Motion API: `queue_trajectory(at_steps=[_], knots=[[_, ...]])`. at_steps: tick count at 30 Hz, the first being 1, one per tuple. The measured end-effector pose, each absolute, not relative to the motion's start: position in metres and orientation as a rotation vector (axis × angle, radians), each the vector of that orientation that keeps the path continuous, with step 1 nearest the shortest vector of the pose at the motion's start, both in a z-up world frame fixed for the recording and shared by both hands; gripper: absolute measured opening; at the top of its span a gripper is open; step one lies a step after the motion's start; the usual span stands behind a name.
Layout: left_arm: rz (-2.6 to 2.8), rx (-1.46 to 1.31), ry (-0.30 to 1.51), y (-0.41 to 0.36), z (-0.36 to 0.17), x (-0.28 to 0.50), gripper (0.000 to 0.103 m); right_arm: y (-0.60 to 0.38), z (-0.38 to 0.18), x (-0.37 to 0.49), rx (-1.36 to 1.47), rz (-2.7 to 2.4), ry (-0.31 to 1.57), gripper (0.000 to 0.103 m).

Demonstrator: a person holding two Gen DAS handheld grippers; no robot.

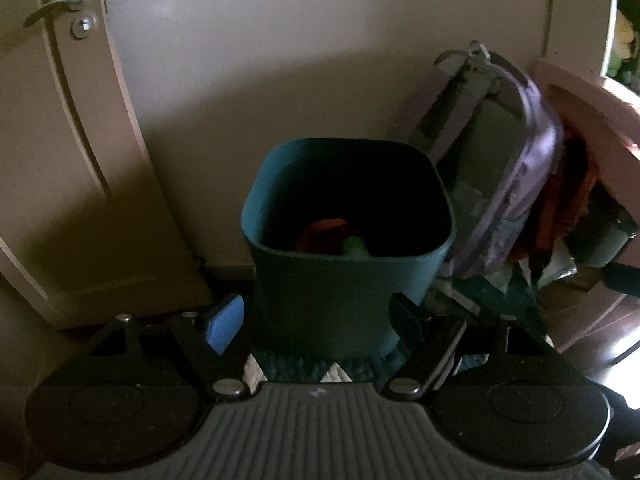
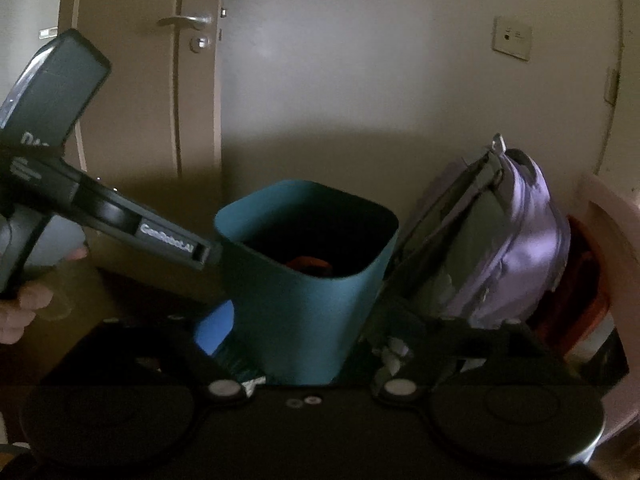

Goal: Collect trash
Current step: 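Withdraw both grippers and lower them toward the trash on the floor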

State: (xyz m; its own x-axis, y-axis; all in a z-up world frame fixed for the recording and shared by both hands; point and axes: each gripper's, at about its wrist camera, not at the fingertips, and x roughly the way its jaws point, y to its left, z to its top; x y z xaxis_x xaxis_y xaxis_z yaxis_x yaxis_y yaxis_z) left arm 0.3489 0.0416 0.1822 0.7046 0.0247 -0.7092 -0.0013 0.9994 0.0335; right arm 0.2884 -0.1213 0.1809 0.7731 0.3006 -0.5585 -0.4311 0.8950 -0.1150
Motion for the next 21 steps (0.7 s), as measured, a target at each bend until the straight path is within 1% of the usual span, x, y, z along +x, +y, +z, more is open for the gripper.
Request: queue_trajectory(at_steps=[3, 8, 11, 13, 15, 19, 21], knots=[[0.004, 0.025, 0.782, 0.040, 0.185, 0.324, 0.080, -0.131, 0.179, 0.268, -0.218, 0.404, 0.562, 0.088], [-0.016, 0.019, 0.757, 0.038, 0.182, 0.283, 0.080, -0.150, 0.167, 0.228, -0.155, 0.383, 0.542, 0.097], [-0.033, 0.006, 0.748, 0.035, 0.170, 0.259, 0.080, -0.162, 0.149, 0.197, -0.110, 0.337, 0.520, 0.100], [-0.037, 0.006, 0.735, 0.033, 0.159, 0.240, 0.080, -0.171, 0.129, 0.175, -0.077, 0.302, 0.499, 0.103], [-0.037, 0.030, 0.729, 0.026, 0.147, 0.225, 0.080, -0.180, 0.105, 0.156, -0.029, 0.255, 0.500, 0.103], [-0.025, 0.059, 0.733, 0.014, 0.122, 0.201, 0.080, -0.198, 0.054, 0.129, 0.062, 0.166, 0.547, 0.103], [-0.038, 0.026, 0.761, 0.011, 0.111, 0.194, 0.080, -0.200, 0.036, 0.120, 0.037, 0.147, 0.581, 0.103]])
